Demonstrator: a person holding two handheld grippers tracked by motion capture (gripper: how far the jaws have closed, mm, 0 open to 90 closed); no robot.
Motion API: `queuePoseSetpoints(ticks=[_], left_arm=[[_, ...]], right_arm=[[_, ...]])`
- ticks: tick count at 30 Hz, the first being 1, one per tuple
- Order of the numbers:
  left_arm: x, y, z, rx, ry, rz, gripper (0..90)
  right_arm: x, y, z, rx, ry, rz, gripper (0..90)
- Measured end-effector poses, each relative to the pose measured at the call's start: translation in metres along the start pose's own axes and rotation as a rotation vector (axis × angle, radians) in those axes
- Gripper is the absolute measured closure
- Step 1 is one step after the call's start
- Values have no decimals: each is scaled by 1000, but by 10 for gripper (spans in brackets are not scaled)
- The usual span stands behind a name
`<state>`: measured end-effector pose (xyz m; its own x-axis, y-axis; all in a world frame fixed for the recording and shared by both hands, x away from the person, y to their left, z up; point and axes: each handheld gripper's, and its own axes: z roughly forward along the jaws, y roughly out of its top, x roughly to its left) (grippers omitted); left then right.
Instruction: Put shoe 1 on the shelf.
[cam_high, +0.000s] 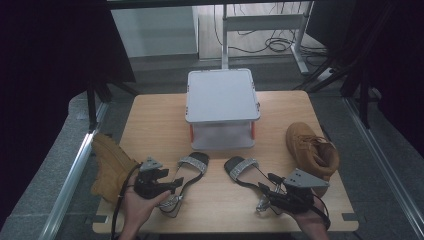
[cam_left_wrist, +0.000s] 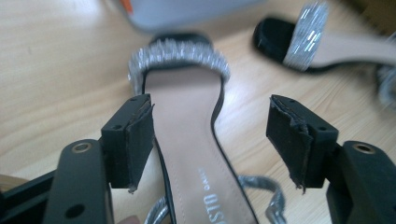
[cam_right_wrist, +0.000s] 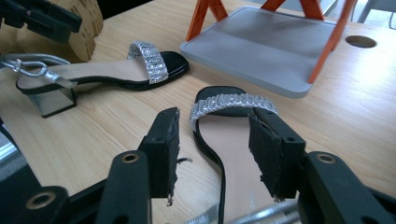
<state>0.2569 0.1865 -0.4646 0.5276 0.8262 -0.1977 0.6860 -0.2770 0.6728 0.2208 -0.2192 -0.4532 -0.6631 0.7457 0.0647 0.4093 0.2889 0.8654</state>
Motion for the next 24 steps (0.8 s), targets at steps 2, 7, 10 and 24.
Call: queuePoseSetpoints(ticks=[2,7,10,24], left_arm=[[-2,3,6,39,21,-3,315],[-6,10,20,142,64,-2,288],[-8,10,24,166,80,-1,281],[-8,7,52,335,143,-3,263]], right_arm=[[-1,0,1,2,3,4,521],[-9,-10,-2,11,-8,41,511],[-12,-14,-4,15,-9,53,508],[-20,-24,-9,18,-39,86,494]])
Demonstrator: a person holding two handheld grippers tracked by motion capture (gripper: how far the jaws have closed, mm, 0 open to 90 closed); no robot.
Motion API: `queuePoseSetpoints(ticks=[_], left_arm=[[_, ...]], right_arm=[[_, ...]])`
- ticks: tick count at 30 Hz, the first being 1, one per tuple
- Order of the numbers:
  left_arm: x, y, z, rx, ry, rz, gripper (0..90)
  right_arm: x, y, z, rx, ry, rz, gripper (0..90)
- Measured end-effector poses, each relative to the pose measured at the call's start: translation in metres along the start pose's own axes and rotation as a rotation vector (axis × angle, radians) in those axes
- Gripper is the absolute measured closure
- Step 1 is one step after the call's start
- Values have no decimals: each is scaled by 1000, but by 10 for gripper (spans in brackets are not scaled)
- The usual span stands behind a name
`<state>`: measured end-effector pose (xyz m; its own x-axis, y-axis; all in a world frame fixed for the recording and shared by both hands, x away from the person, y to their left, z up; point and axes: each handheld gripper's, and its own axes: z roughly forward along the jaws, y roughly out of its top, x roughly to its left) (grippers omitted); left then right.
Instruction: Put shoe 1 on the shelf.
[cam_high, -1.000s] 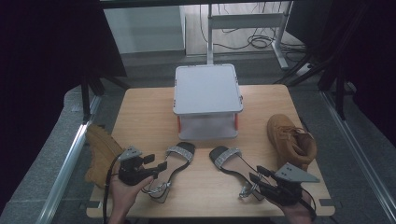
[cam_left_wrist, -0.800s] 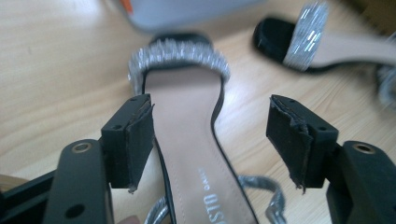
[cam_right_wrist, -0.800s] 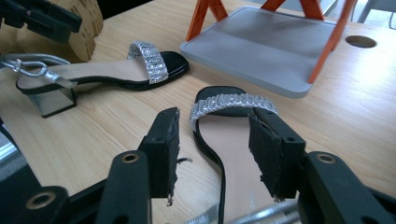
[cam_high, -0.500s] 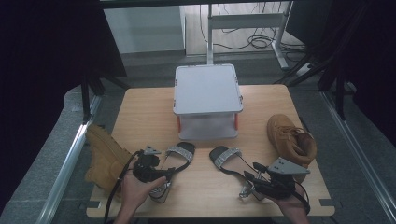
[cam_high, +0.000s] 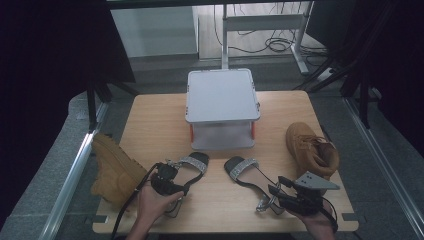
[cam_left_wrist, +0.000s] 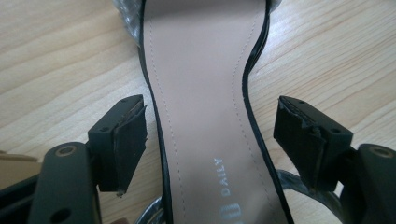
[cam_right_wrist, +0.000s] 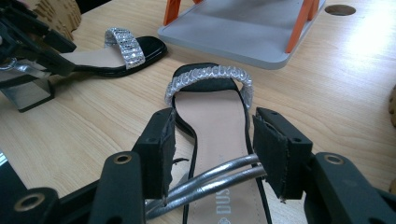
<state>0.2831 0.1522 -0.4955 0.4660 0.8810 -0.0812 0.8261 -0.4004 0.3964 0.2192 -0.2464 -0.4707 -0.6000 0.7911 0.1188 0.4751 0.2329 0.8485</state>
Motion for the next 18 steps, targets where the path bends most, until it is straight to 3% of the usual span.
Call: queuePoseSetpoints(ticks=[6,9,12,13,18], left_arm=[[3,4,8,58,-7,-11,292],[4,5,11,80,-18,-18,318],[2,7,13,95,-18,-23,352],[2,7,14,100,-19,-28,363],[2,7,15,107,-14,-47,377]], right_arm=[[5,10,9,32,-4,-35,484],[9,18,18,79,-11,-78,475],[13,29,30,159,-24,-119,465],[12,37,40,216,-34,-139,456],[1,48,70,400,-59,-136,386]])
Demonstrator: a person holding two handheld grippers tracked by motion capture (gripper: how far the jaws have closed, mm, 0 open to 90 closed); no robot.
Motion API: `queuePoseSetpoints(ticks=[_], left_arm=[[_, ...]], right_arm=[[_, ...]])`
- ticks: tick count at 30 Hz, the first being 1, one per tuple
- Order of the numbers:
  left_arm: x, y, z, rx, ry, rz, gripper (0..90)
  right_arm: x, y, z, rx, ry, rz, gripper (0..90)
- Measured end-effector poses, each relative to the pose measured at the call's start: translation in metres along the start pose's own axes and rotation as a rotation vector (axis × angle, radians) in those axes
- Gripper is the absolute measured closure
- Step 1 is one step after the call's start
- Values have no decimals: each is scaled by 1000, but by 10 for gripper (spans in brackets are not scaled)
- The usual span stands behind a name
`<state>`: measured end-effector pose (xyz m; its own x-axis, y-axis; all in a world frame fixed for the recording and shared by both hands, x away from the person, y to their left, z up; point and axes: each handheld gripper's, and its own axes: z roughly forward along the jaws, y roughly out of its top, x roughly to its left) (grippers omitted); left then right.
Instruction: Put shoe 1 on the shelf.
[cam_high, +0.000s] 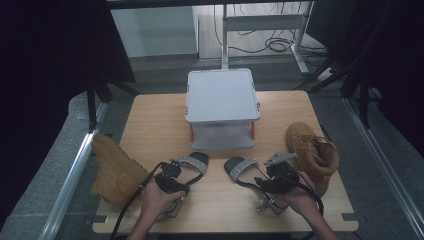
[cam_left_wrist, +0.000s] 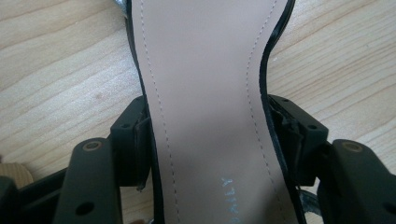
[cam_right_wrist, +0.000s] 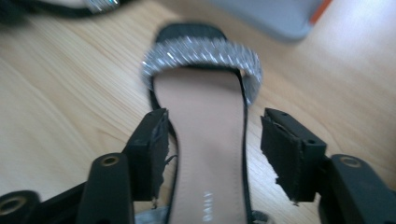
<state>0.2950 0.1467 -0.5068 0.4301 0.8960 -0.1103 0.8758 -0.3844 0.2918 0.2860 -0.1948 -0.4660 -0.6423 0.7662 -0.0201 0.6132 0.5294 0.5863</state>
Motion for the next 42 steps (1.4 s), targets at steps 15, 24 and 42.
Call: queuePoseSetpoints(ticks=[15,24,42], left_arm=[[-1,-1,0,-9,9,-22,391],[0,-3,-1,-27,6,-35,400],[20,-1,-16,-134,-107,-53,423]], right_arm=[[-3,1,44,299,51,-13,337],[0,1,49,335,34,-25,406],[-17,0,35,225,98,130,422]])
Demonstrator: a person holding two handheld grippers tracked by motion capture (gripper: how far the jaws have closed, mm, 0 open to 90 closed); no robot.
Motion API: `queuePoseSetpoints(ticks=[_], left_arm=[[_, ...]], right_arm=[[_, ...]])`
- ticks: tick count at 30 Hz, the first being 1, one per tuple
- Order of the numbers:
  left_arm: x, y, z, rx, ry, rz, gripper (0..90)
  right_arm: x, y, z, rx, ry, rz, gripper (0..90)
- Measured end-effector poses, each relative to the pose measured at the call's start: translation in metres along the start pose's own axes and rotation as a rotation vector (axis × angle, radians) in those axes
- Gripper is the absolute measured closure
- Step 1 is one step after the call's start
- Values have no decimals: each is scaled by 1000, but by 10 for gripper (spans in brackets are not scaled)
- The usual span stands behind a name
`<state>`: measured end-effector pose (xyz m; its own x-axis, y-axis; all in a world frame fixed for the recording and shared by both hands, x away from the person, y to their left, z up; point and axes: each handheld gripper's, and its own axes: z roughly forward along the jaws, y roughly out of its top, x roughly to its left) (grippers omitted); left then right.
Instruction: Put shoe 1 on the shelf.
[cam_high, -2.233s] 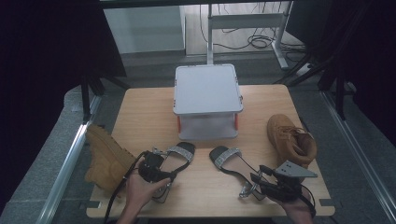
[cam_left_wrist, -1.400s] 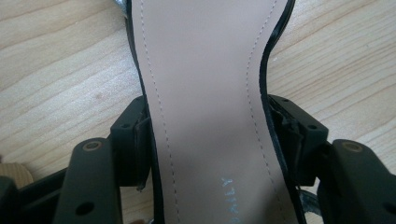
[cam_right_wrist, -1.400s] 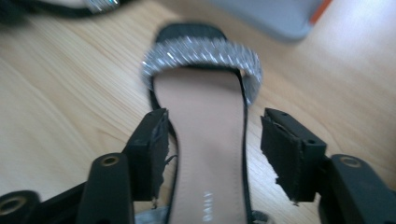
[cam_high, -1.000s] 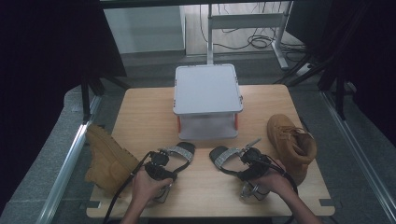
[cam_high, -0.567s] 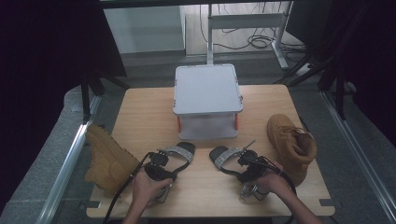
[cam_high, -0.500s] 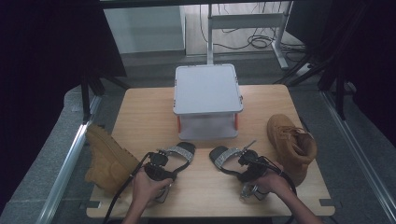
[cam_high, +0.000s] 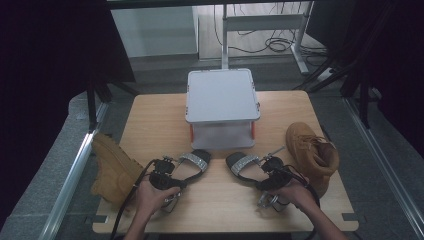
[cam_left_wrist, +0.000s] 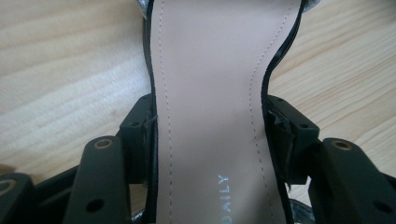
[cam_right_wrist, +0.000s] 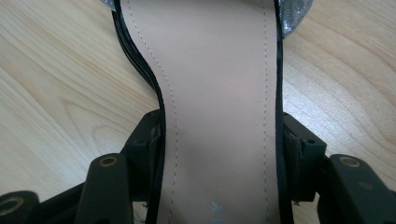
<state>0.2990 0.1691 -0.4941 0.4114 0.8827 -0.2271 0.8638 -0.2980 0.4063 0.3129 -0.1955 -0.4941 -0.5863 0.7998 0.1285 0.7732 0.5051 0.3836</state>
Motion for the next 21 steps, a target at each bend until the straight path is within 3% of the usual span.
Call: queuePoseSetpoints(ticks=[10,21], left_arm=[[2,8,-10,-60,-17,-24,425],[-2,25,-16,-124,-1,-40,425]], right_arm=[[1,11,-13,-60,-17,98,421],[1,32,-18,-121,-42,135,421]])
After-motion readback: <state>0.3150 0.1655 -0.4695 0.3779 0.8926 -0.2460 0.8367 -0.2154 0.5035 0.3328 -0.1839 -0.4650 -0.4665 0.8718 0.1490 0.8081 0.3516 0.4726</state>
